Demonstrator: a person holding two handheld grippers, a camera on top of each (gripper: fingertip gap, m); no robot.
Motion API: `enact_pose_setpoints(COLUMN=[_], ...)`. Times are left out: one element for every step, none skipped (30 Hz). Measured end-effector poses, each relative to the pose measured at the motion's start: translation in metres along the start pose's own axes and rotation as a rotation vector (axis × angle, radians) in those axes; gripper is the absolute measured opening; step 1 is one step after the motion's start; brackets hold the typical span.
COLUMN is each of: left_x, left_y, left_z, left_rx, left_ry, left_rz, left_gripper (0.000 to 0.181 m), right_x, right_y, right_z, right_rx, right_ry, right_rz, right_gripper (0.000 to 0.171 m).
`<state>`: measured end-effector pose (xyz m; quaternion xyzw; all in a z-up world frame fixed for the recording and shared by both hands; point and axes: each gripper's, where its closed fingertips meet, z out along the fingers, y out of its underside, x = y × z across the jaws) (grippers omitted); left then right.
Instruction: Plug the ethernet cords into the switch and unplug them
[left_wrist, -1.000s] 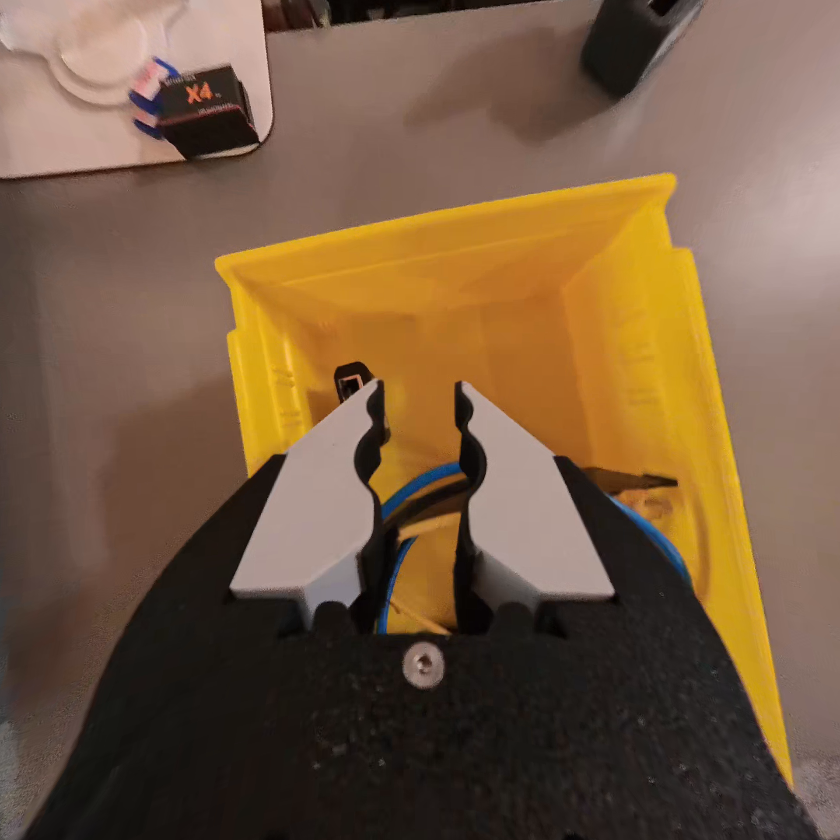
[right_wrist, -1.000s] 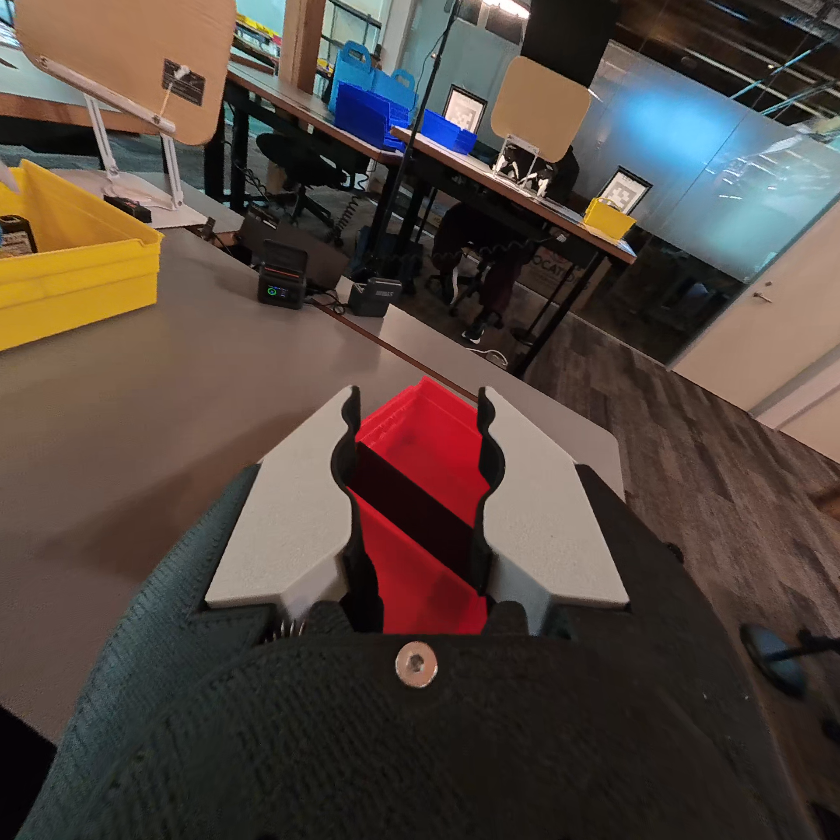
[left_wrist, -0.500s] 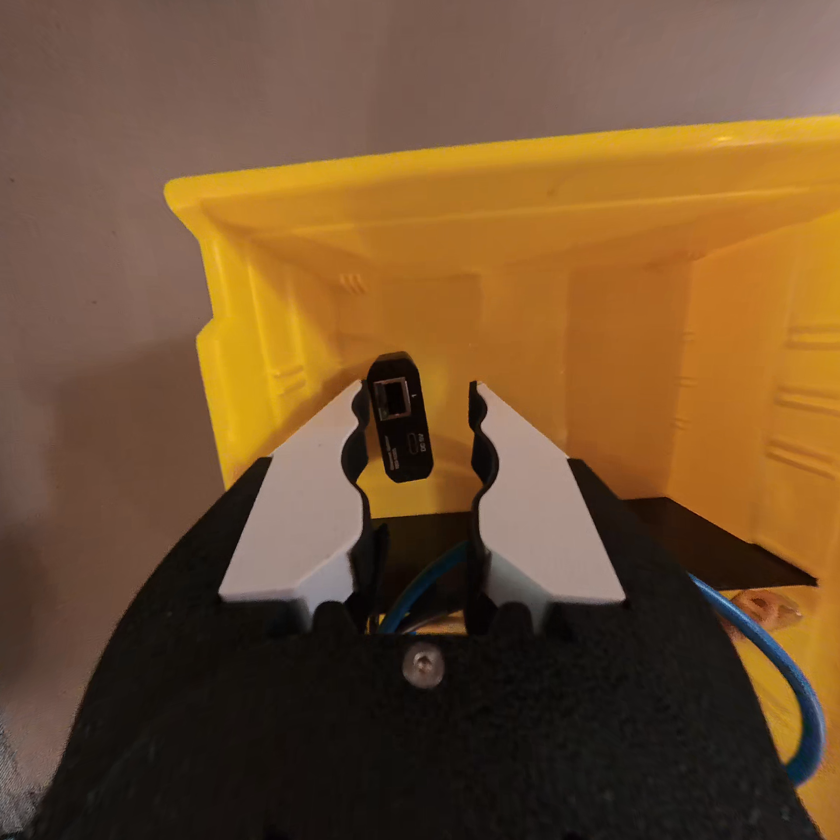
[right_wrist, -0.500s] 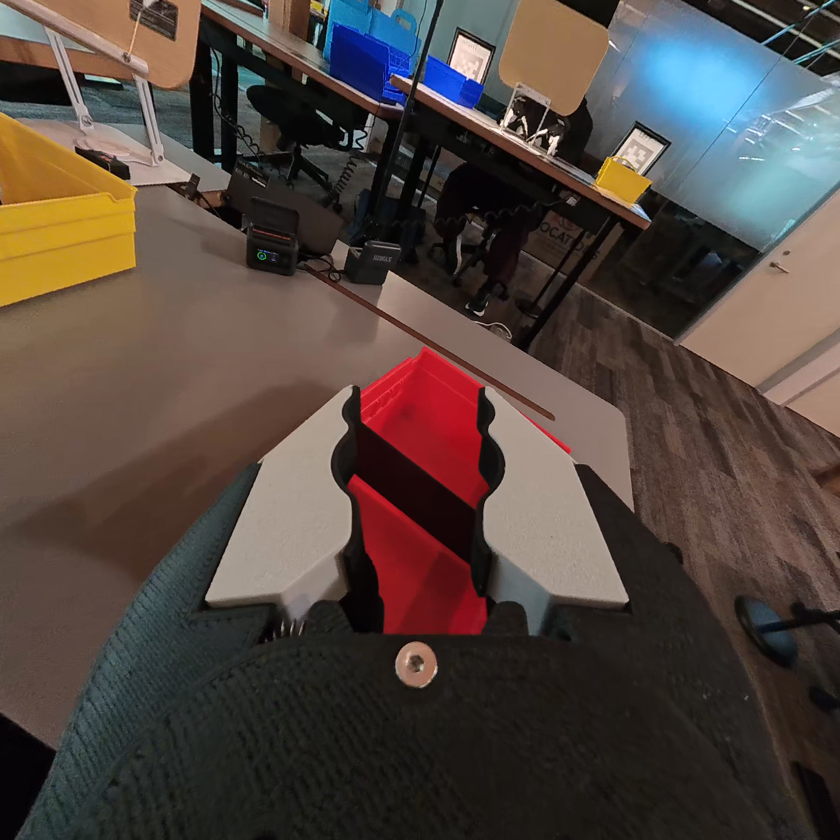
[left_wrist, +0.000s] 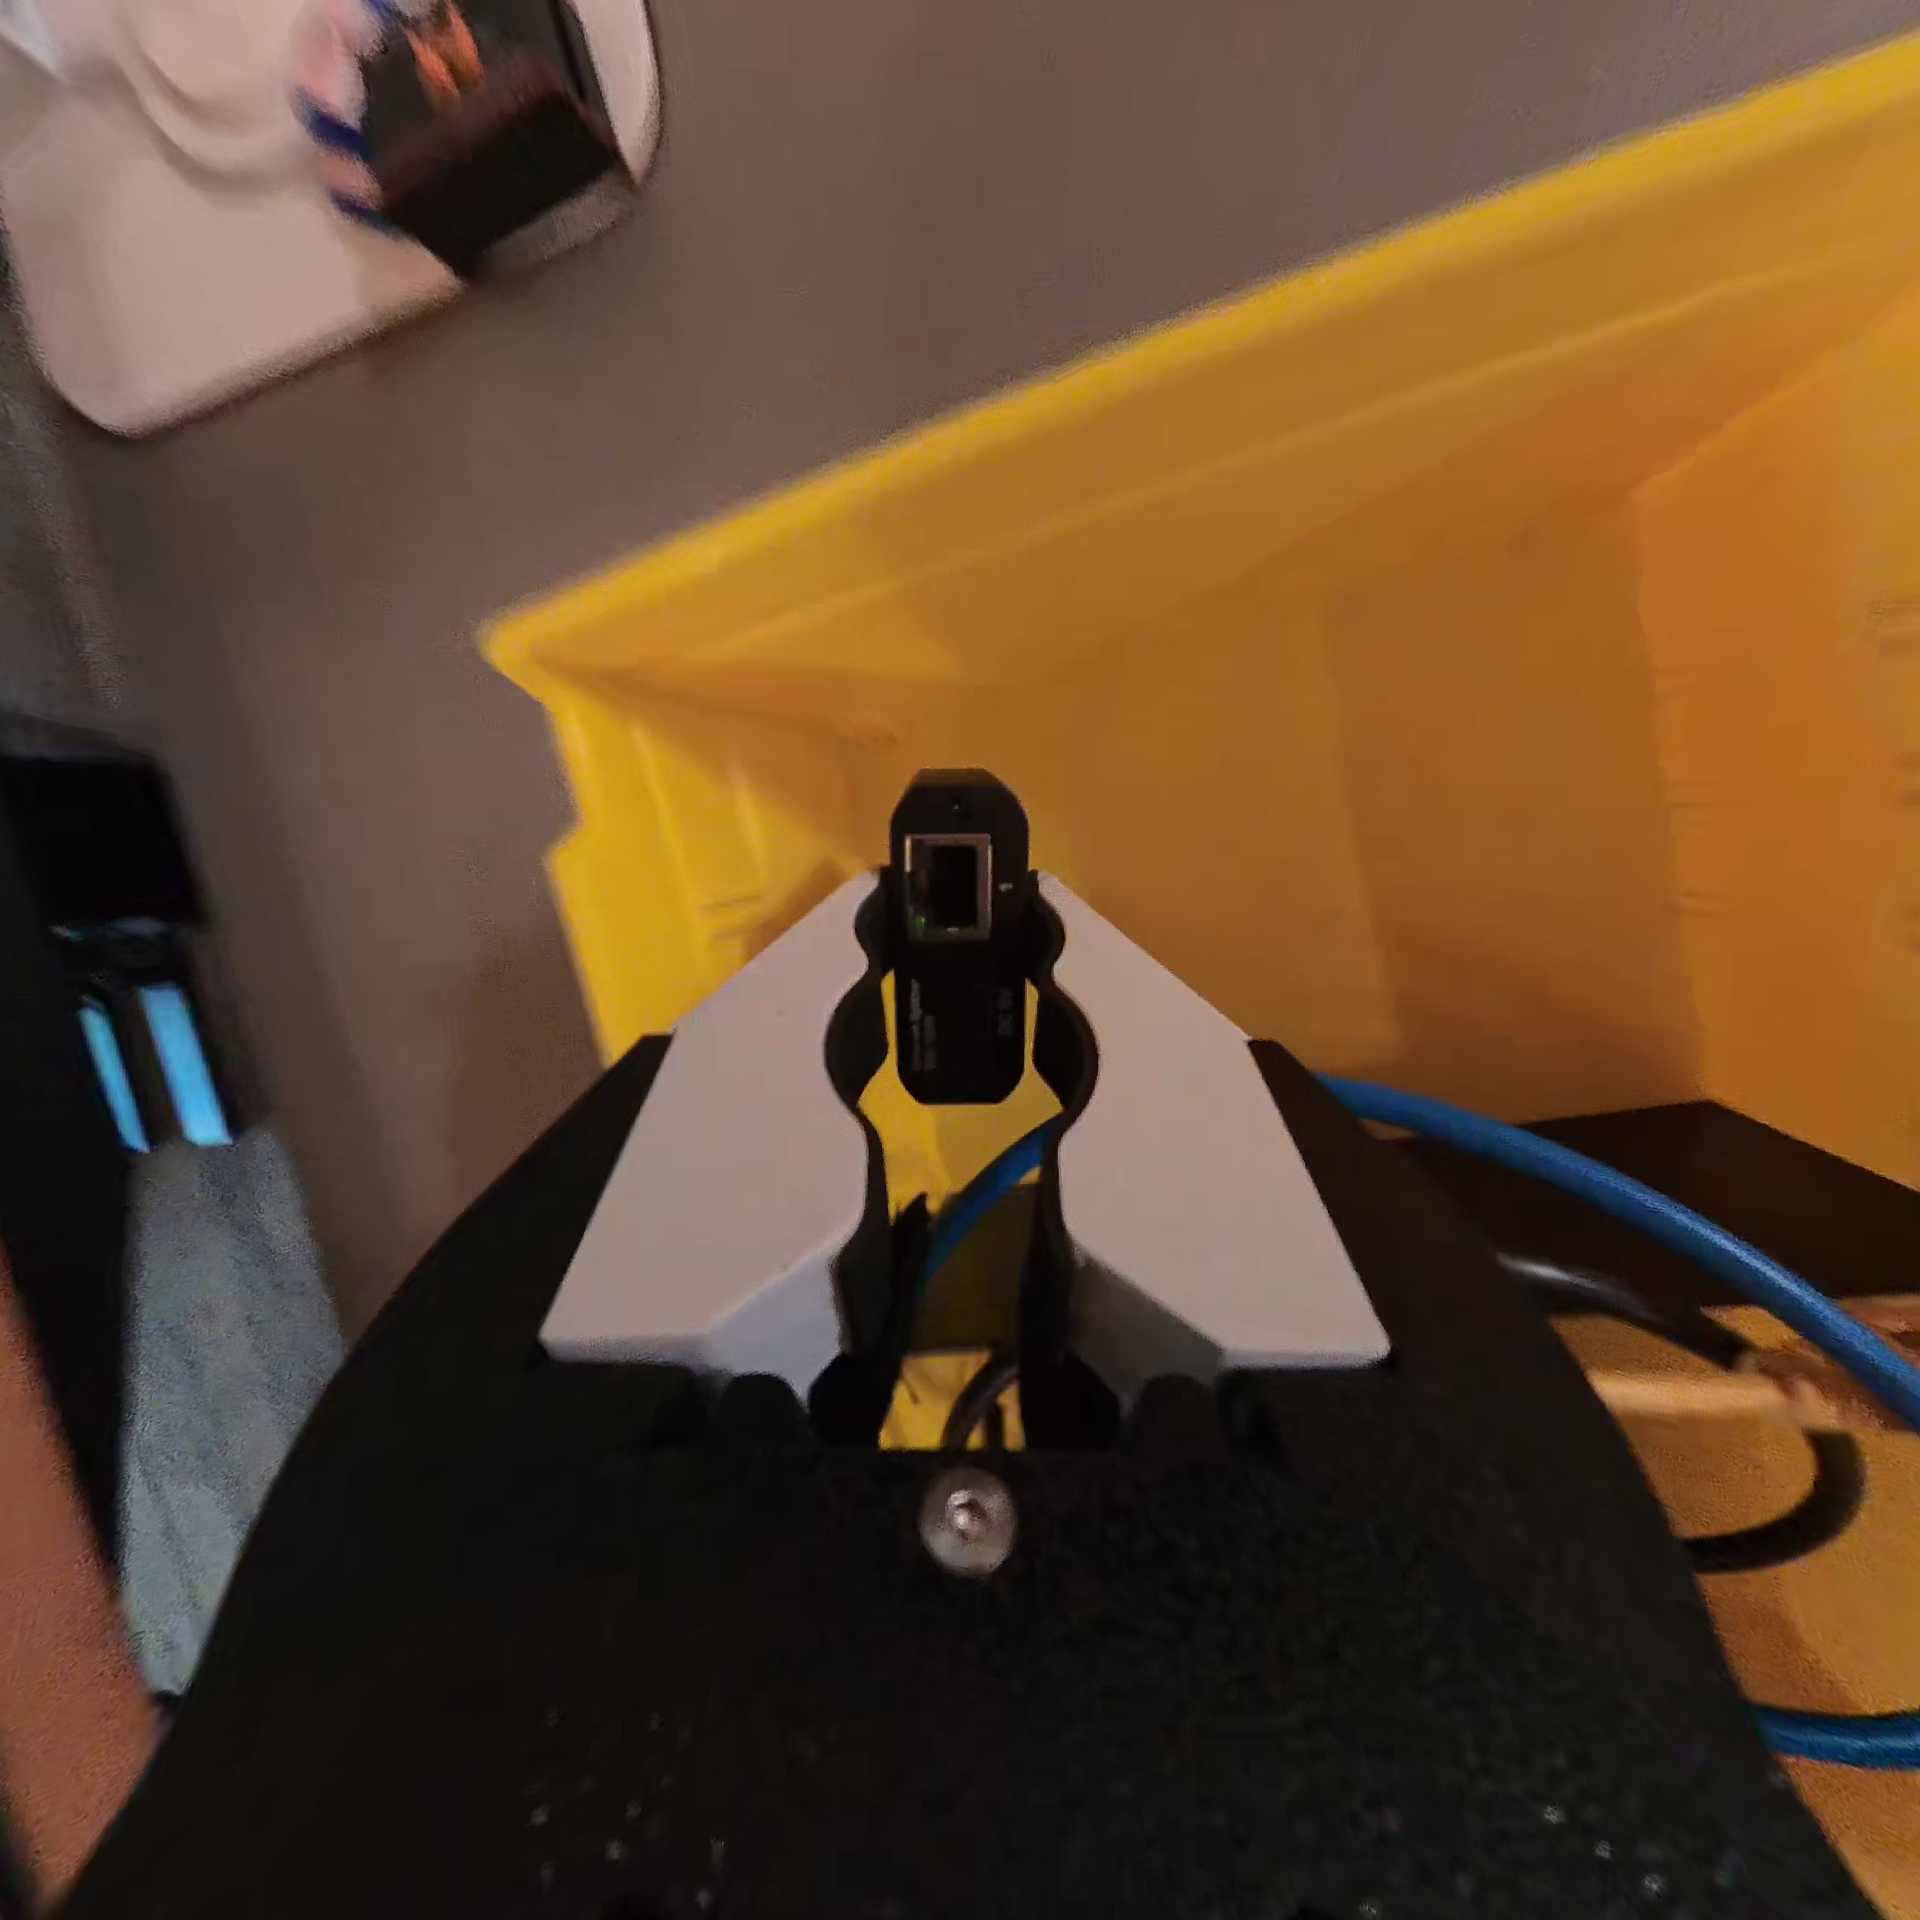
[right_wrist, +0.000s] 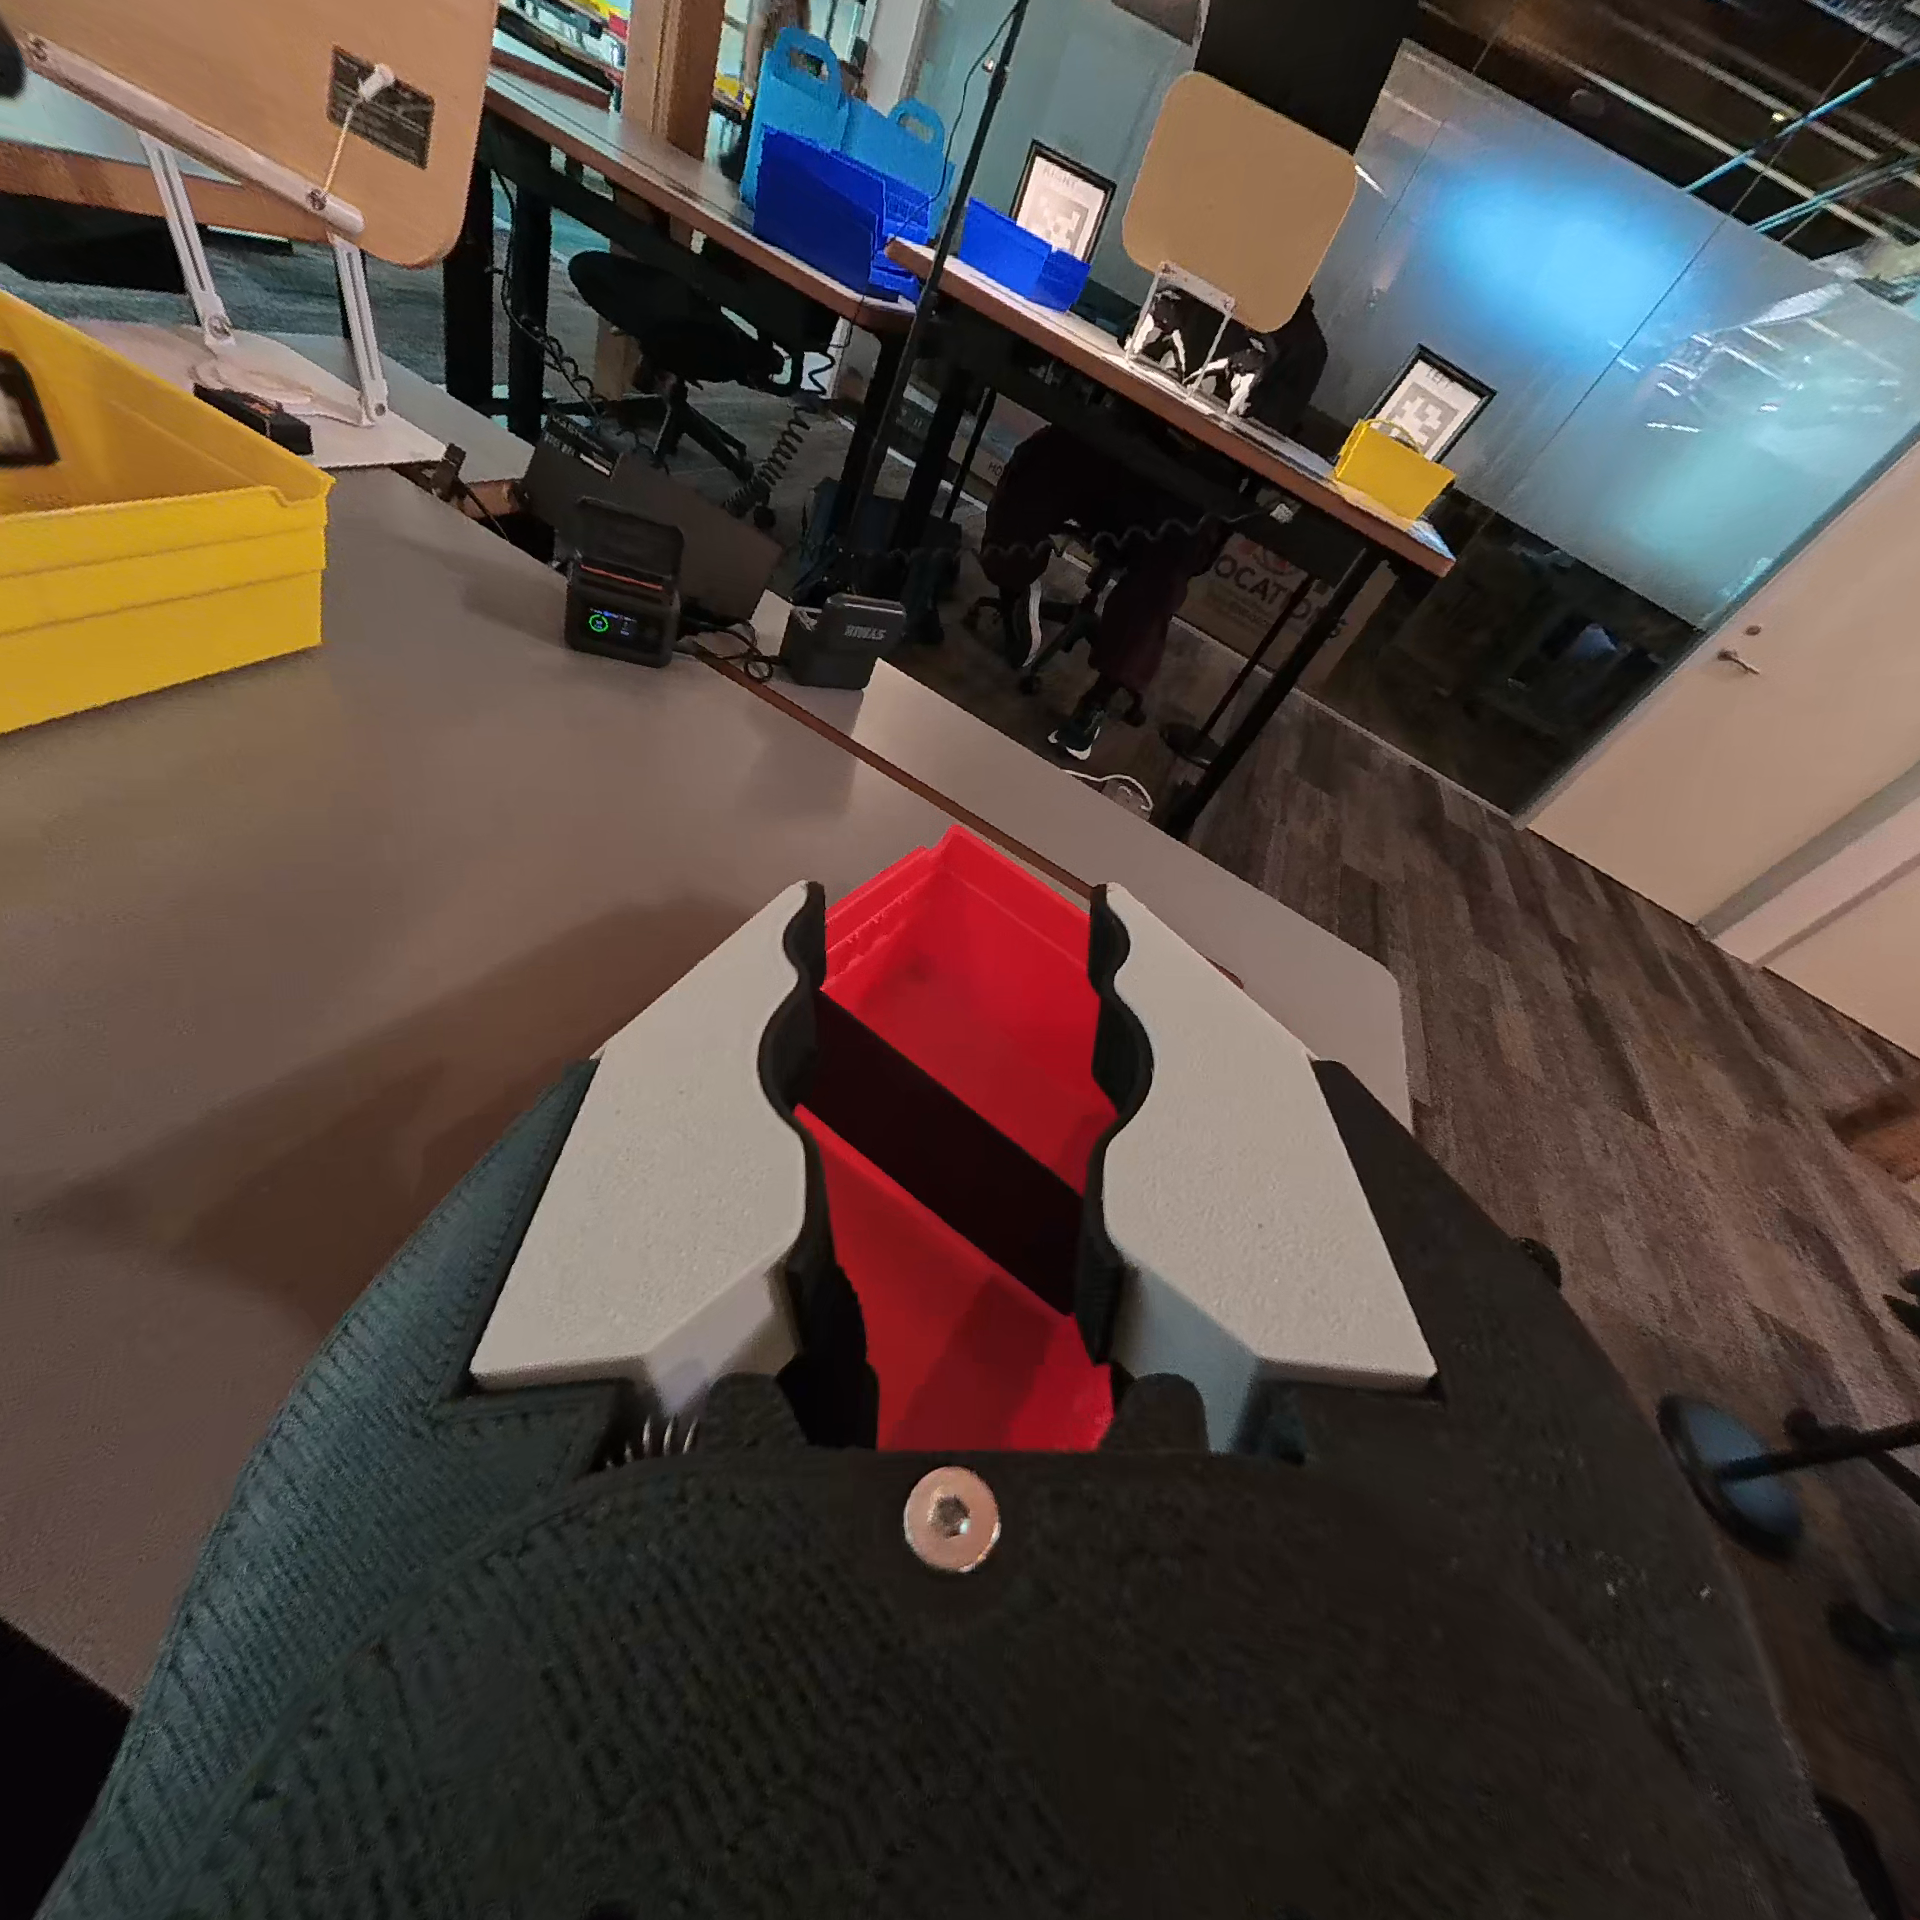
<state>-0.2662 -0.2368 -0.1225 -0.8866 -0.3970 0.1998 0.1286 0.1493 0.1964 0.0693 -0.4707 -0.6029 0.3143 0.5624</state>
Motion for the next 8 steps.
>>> enact_pose_setpoints(left_x=[-0.002,-0.003,-0.002,0.004,0.015,0.031,0.053,0.078], left_y=[-0.011,-0.023,-0.035,-0.046,-0.057,-0.065,-0.07,-0.071], left_z=[-0.013,-0.029,-0.046,-0.063,-0.081,-0.097,-0.112,-0.124], left_rx=[0.057,0.119,0.185,0.25,0.313,0.368,0.404,0.419], left_ry=[-0.026,-0.05,-0.067,-0.069,-0.051,-0.014,0.05,0.129], left_rz=[0.028,0.055,0.086,0.118,0.157,0.199,0.25,0.293], left_gripper=[0.021,0.021,0.02,0.02,0.02,0.02,0.02,0.02], right_x=[0.001,0.001,0.002,0.002,0.001,0.001,0.0,-0.001], right_y=[-0.001,-0.001,-0.002,-0.003,-0.004,-0.005,-0.006,-0.007], right_z=[0.0,-0.001,-0.002,-0.002,-0.003,-0.003,-0.004,-0.005], right_rx=[0.004,0.007,0.01,0.013,0.015,0.018,0.02,0.023], right_ry=[0.0,-0.001,-0.002,-0.003,-0.003,-0.004,-0.007,-0.009], right_rz=[0.004,0.009,0.011,0.013,0.013,0.012,0.01,0.006], right_gripper=[0.049,0.049,0.049,0.049,0.049,0.049,0.049,0.049])
